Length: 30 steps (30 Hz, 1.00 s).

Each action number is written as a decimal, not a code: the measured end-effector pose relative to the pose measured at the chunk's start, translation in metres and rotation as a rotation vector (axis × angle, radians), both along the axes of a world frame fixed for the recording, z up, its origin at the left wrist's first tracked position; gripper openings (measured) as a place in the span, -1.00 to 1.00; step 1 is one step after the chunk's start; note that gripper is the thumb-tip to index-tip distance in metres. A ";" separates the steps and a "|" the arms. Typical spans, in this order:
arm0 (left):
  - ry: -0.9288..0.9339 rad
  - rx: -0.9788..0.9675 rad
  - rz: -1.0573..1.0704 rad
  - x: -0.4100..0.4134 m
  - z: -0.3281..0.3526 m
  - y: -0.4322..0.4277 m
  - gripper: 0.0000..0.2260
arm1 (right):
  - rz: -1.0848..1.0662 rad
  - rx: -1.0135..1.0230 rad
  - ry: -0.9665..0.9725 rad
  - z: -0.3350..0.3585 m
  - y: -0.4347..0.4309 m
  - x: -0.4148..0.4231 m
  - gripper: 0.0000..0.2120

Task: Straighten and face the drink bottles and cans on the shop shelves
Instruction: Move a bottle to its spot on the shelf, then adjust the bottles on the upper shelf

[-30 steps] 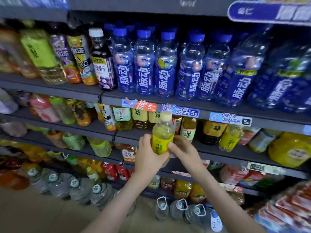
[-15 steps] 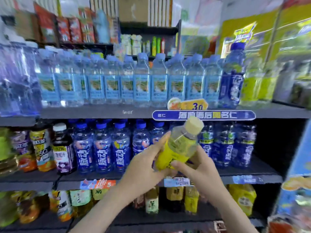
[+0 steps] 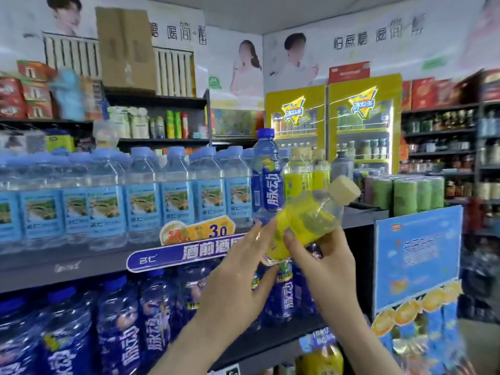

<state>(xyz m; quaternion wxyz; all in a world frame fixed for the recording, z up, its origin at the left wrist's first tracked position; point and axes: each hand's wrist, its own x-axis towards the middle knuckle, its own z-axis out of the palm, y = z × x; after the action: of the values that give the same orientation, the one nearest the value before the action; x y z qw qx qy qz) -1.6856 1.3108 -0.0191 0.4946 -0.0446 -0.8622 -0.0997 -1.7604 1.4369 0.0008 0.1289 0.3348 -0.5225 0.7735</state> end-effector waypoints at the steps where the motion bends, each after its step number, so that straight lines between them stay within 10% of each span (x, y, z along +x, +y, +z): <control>1: -0.008 -0.010 0.011 -0.011 0.000 0.002 -0.37 | -0.034 0.010 0.012 0.005 0.008 -0.020 -0.63; 15: 0.101 0.176 0.641 -0.152 0.045 0.004 -0.42 | -0.306 0.449 0.094 0.063 0.016 -0.267 -0.37; 30: 0.044 0.199 0.578 -0.144 0.045 0.009 -0.48 | -0.370 0.398 0.349 0.045 -0.019 -0.245 -0.40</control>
<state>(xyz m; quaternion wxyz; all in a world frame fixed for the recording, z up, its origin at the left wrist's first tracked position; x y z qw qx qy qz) -1.8298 1.3198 0.0255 0.5230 0.2490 -0.8143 -0.0380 -2.0051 1.4176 0.0456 0.2870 0.3804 -0.6855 0.5505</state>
